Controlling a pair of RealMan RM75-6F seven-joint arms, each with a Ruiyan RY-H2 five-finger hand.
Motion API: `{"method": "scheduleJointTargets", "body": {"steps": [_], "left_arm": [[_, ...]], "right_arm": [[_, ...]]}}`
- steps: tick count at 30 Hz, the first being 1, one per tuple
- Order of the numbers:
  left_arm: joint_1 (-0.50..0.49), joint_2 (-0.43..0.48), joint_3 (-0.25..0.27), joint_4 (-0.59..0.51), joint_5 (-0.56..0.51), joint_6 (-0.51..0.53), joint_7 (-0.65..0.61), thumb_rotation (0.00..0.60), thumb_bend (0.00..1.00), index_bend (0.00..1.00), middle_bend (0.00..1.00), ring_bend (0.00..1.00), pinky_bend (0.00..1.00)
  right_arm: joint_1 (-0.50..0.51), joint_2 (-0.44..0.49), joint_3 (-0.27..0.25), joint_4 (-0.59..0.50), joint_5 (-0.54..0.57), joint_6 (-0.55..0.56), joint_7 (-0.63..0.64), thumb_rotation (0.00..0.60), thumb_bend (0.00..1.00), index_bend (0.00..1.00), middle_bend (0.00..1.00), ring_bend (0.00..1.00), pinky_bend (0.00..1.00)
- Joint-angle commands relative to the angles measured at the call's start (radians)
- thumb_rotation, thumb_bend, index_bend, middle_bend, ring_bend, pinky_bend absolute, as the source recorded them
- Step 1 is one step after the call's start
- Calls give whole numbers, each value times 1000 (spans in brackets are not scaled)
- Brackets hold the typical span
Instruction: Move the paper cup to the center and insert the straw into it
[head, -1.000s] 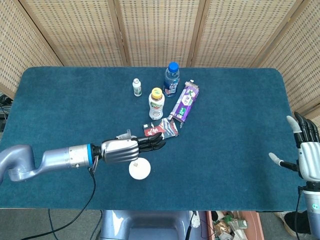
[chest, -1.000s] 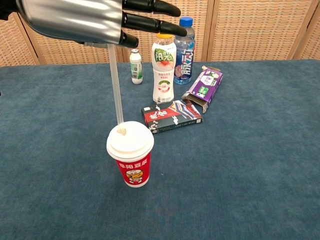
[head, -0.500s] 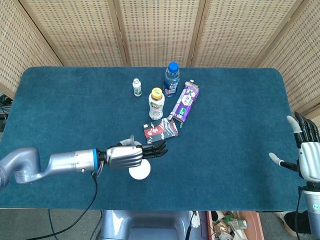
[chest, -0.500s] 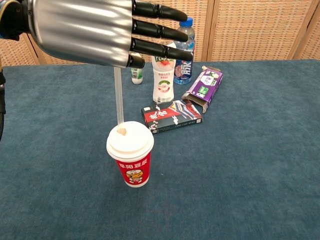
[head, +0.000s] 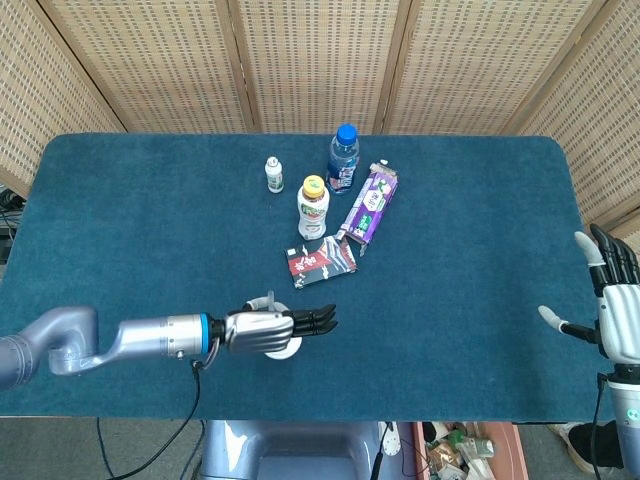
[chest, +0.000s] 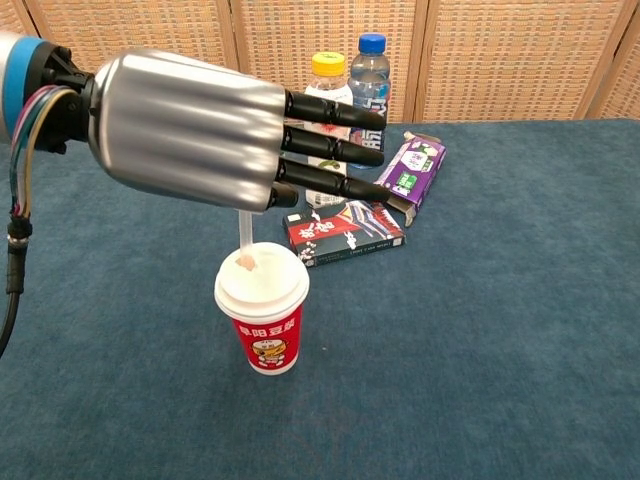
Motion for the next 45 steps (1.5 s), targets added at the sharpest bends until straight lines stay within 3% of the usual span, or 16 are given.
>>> {"method": "scheduleJointTargets", "body": {"steps": [1,6,8,10,13,20,27,32,36,39,40,41,45], "left_arm": [[5,-11,4,5,0,-7,17,600,366,612,0,0,0],[18,-23,2,11,-15,-6,30,600,366,570,0,0,0],[21,-25,2,11,-21,-5,27,600,367,369,0,0,0],[23,-25,3,10,-24,-2,21,600,358,103,0,0,0],[26,-27,10,11,-22,18,3,600,322,1,0,0,0],[41,-11,25,4,-20,67,-38,600,270,0,0,0,0],[148,72,1,-42,-132,259,-163,600,207,0,0,0,0],[286,246,-9,-118,-350,393,-402,600,151,0,0,0,0],[378,301,-3,-146,-515,433,-575,600,136,0,0,0,0],[453,301,13,-130,-627,446,-678,600,134,0,0,0,0],[516,286,37,-121,-730,434,-717,600,134,0,0,0,0],[559,264,45,-125,-795,445,-714,600,133,0,0,0,0],[661,152,35,-135,-885,545,-664,600,131,0,0,0,0]], "right_arm": [[-1,1,1,0,2,0,3,600,0,0,0,0,0],[-2,4,3,3,5,2,11,600,0,0,0,0,0],[-2,3,4,4,5,2,13,600,0,0,0,0,0],[-2,3,5,5,6,2,14,600,0,0,0,0,0],[-2,2,4,6,6,2,14,600,0,0,0,0,0],[-1,-1,0,6,0,-1,4,600,0,0,0,0,0],[-5,-2,-5,2,-6,4,-3,600,0,0,0,0,0],[-10,0,-6,2,-5,10,0,600,0,0,0,0,0],[-10,-1,-7,3,-6,9,-4,600,0,0,0,0,0],[-9,-3,-9,2,-9,9,-13,600,0,0,0,0,0],[-8,-6,-10,4,-8,5,-26,600,0,0,0,0,0],[-6,-8,-10,7,0,-2,-44,600,0,0,0,0,0],[-2,-16,-7,8,34,-22,-112,600,0,0,0,0,0]]}}
